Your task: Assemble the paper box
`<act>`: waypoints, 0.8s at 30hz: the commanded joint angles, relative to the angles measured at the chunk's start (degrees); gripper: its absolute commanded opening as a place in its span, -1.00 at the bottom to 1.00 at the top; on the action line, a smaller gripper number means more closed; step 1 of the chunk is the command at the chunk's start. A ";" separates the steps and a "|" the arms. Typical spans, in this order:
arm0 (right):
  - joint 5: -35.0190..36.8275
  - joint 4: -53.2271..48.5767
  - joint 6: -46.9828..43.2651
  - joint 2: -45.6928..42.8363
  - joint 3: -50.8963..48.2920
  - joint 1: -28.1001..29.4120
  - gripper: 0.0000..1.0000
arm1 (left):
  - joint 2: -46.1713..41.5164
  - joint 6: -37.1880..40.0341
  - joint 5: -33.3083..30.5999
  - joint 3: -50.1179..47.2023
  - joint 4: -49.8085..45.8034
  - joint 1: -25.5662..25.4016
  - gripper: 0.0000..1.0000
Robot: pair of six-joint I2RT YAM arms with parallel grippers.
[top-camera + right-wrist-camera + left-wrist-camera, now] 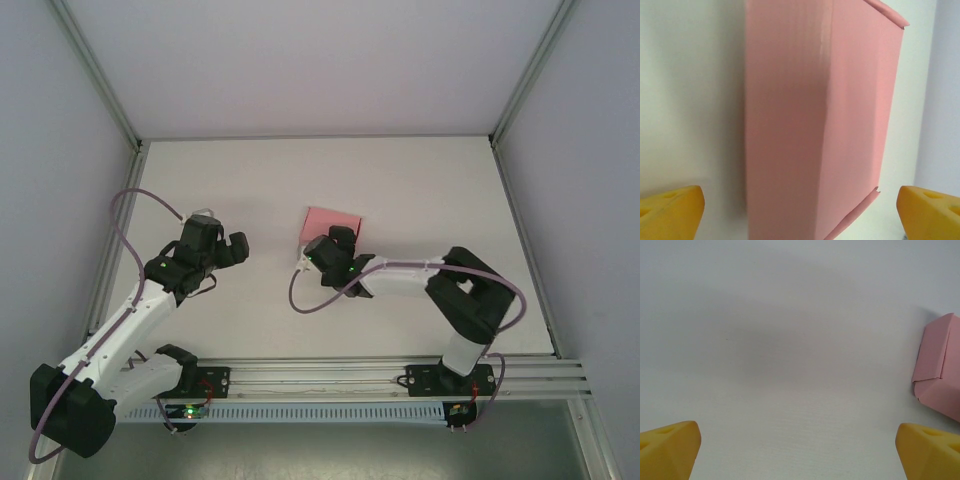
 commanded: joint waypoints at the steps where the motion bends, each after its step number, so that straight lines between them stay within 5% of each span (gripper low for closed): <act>1: -8.44 -1.94 1.16 -6.41 -2.89 -0.67 0.96 | 0.02 1.14 -0.14 -0.44 0.95 -0.47 1.00; 8: -16.10 3.26 6.65 -15.23 -5.82 -5.83 0.97 | 1.77 2.03 2.58 -0.79 4.63 -0.47 1.00; 11: -23.16 4.91 15.70 -17.41 -3.93 -13.30 0.96 | 4.23 2.75 10.10 -1.62 9.37 -0.51 1.00; 14: -38.83 0.70 27.22 -15.08 1.75 -22.88 0.97 | 8.65 4.24 24.55 -2.85 17.66 -1.08 0.96; 17: -50.91 -5.96 33.67 -8.21 9.98 -28.00 0.97 | 14.27 7.31 33.95 -2.35 24.69 -5.66 0.78; 24: -60.13 -16.95 32.09 9.52 26.27 -31.20 0.88 | 31.03 10.78 39.41 4.51 28.94 -13.57 0.09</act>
